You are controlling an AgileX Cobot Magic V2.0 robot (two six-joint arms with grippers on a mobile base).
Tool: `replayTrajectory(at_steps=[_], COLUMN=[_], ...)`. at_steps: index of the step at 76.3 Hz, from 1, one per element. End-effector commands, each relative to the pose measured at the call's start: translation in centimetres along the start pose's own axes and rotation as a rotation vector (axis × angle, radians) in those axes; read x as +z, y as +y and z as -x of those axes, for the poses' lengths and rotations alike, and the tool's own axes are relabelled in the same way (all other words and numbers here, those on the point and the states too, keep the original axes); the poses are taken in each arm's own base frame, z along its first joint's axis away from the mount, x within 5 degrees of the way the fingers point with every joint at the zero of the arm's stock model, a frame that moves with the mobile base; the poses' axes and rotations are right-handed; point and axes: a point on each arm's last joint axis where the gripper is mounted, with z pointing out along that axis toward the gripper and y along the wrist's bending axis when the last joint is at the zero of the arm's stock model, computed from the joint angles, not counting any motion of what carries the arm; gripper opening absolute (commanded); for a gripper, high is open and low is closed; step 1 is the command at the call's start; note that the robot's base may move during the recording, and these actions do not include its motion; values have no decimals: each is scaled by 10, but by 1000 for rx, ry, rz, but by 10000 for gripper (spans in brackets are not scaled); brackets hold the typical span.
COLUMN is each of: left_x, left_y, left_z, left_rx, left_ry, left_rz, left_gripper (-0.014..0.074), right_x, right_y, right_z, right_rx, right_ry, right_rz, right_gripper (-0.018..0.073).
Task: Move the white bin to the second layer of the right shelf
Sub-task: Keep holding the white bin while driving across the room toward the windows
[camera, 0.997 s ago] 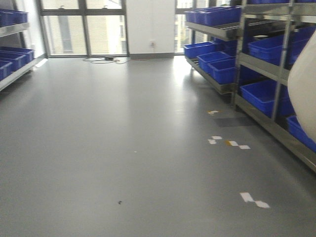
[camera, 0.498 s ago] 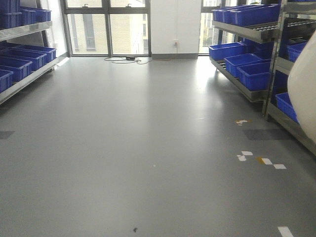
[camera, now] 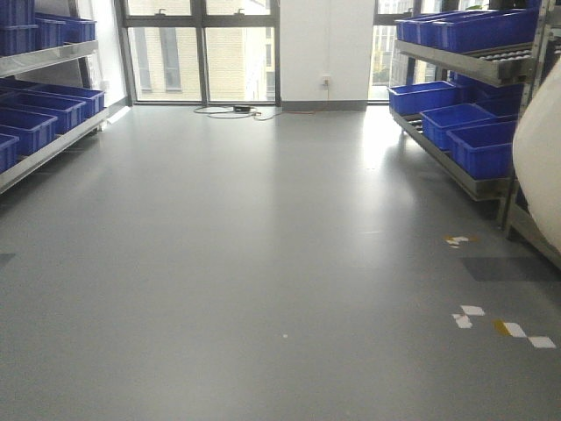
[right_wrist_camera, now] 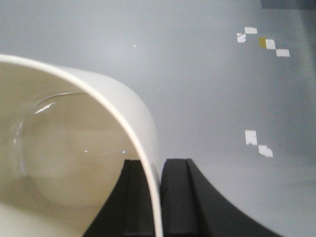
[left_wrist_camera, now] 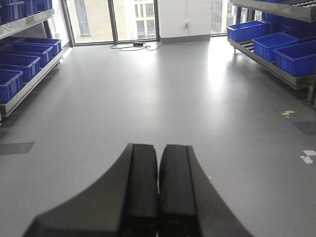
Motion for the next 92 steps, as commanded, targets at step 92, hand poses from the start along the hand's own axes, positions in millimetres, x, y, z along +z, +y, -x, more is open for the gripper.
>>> replayTrajectory(at_steps=[92], left_x=[1], left_y=[0], left_z=[-4], left_rx=[-5], left_ry=[-63], left_rz=[-1], left_gripper=[85], right_x=[-6], right_y=[1], right_z=[15], right_rx=[8], right_ry=[-115], right_rz=[8], right_gripper=[109])
